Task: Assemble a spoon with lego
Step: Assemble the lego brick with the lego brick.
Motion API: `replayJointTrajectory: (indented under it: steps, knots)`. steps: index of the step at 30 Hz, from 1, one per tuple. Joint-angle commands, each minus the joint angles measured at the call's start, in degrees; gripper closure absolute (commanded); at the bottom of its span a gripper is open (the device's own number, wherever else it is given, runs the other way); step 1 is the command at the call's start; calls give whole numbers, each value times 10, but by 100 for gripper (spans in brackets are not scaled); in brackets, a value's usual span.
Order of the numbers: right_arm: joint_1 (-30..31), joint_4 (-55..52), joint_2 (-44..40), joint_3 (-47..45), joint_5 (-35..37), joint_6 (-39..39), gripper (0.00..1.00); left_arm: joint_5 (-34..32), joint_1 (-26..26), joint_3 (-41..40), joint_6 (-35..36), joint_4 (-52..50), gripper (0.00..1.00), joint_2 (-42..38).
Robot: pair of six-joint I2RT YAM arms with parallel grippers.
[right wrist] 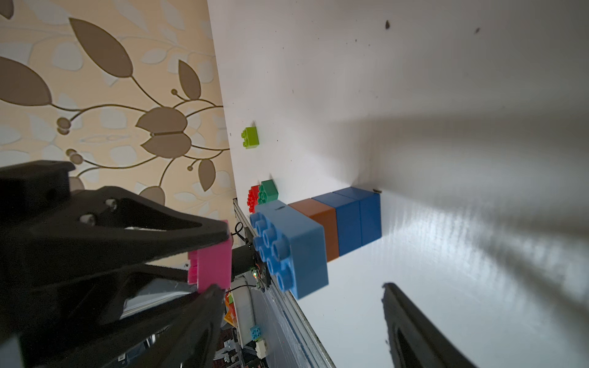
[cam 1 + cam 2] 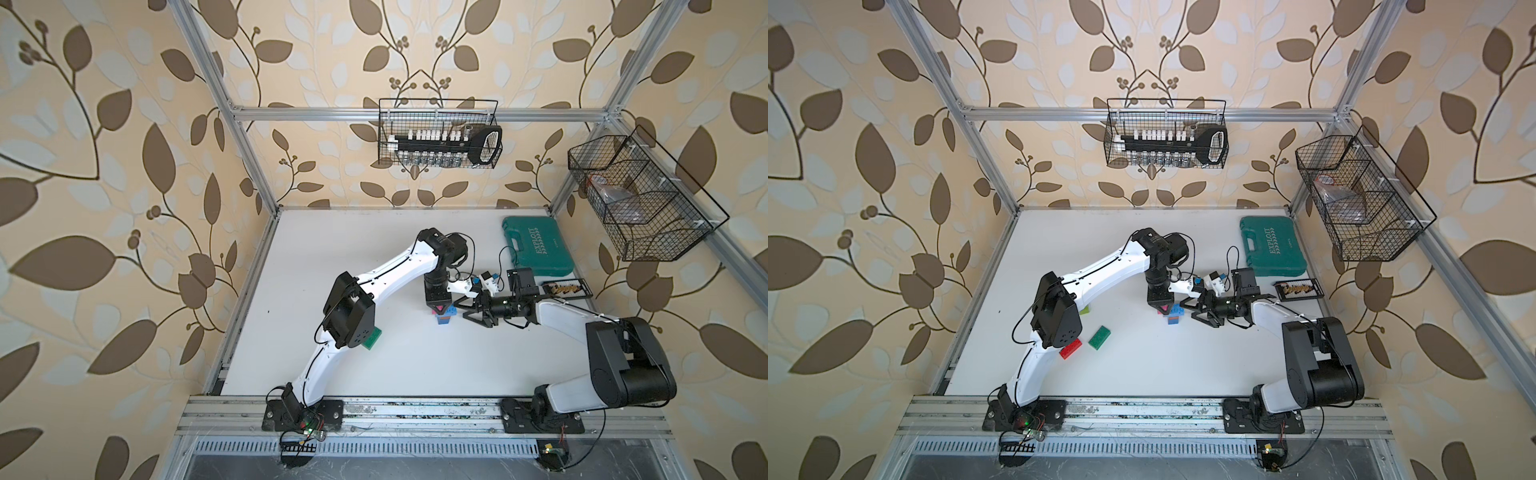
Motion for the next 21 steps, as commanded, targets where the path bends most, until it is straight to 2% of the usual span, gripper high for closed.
replayJointTrajectory:
  steps: [1, 16, 21]
  knots:
    - [-1, 22, 12, -13, -12, 6, 22, -18, -7, -4, 4, 15, 100, -34]
    - [13, 47, 39, -13, -21, 10, 24, -30, -7, -12, -9, -5, 100, -29]
    - [18, 66, 49, -15, -30, 18, 29, -27, -6, -38, -16, 15, 100, -43]
